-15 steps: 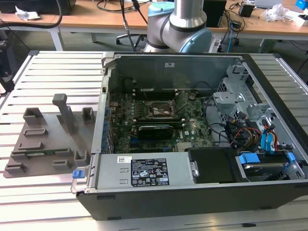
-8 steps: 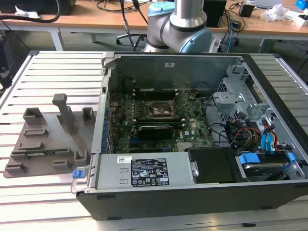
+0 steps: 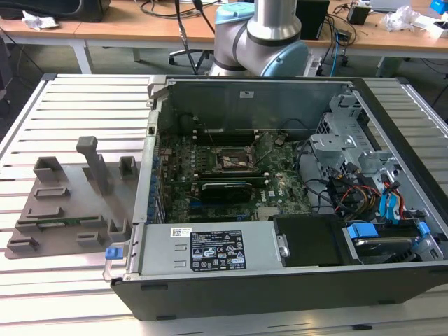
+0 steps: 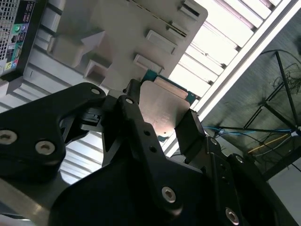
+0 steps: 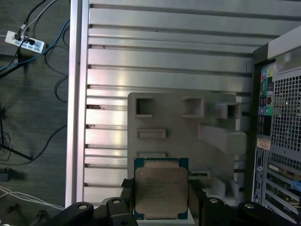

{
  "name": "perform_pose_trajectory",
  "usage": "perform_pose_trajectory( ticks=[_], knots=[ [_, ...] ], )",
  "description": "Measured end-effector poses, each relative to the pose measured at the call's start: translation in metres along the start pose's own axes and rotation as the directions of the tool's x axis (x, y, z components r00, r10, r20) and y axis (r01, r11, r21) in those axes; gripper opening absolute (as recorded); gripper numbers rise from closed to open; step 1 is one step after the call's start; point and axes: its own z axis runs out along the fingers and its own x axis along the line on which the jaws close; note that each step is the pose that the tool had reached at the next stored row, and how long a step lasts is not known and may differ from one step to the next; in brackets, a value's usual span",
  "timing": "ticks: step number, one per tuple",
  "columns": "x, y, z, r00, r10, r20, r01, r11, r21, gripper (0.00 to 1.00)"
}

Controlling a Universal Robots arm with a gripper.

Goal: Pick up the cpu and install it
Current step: 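Pick up the cpu and move it towards the insertion slot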

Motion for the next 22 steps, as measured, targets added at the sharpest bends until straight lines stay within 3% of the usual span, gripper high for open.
perform_pose_trajectory(
  ticks=[5,9,16,22],
  knots=[
    [-0.0004,-0.0005,-0.0133,1.0,0.0,0.0,0.0,1.0,0.0,0.55],
    [-0.0005,-0.0007,-0.0192,1.0,0.0,0.0001,0.0,1.0,-0.0001,0.55],
    [-0.0013,-0.0008,-0.0197,1.0,0.0,-0.0001,0.0,1.0,-0.0013,0.55],
    [-0.0111,-0.0012,-0.0193,1.0,0.0,0.0001,0.0,1.0,-0.0013,0.55]
  ],
)
